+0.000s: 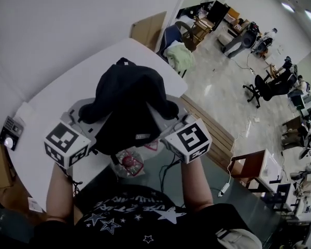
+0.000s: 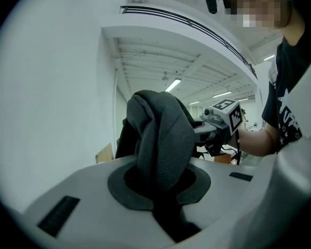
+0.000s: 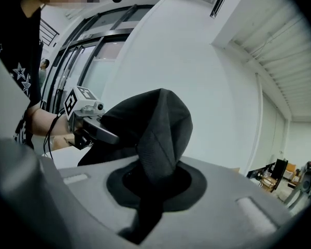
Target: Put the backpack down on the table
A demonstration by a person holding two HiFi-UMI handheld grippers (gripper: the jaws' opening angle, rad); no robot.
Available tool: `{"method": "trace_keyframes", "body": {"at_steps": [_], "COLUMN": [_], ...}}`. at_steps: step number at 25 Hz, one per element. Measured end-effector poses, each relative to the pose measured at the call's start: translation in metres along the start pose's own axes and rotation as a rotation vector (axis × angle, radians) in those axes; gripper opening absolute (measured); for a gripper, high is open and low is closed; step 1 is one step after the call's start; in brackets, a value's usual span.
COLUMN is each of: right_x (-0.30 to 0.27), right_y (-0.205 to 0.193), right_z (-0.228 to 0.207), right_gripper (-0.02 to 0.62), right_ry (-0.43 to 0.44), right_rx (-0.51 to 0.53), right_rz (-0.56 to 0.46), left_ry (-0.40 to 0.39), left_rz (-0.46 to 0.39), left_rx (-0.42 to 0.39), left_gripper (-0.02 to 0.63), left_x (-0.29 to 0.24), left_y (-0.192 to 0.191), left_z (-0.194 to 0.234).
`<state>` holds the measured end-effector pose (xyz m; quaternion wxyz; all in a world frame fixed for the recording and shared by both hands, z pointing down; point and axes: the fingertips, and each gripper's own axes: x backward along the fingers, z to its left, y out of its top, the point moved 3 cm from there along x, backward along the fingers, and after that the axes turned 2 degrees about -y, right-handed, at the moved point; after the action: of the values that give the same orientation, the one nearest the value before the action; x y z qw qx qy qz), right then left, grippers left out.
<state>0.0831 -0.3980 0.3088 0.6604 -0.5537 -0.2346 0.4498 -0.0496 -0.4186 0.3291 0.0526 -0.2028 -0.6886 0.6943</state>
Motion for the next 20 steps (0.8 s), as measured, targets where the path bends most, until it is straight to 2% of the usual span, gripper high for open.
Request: {"method": "trace_keyframes", "body": {"at_steps": [10, 20], "right_x": [-0.100, -0.151], "right_y": [-0.003, -0.019], "right_z": [-0.025, -0.039], "right_gripper": [0.031, 0.031], "right_ry": [-0.025, -0.084], "right_rx": [-0.014, 0.016], "right_rz": [0.043, 0.045], "left_ry": [-0.005, -0.026], "left_rz": [0.015, 0.019], "left_rx": [0.017, -0.015], "left_gripper": [0.055, 0.055], "left_x": [-0.015, -0.037], "left_y": [-0.017, -0.037], "left_z": [0.103, 0.159]}}
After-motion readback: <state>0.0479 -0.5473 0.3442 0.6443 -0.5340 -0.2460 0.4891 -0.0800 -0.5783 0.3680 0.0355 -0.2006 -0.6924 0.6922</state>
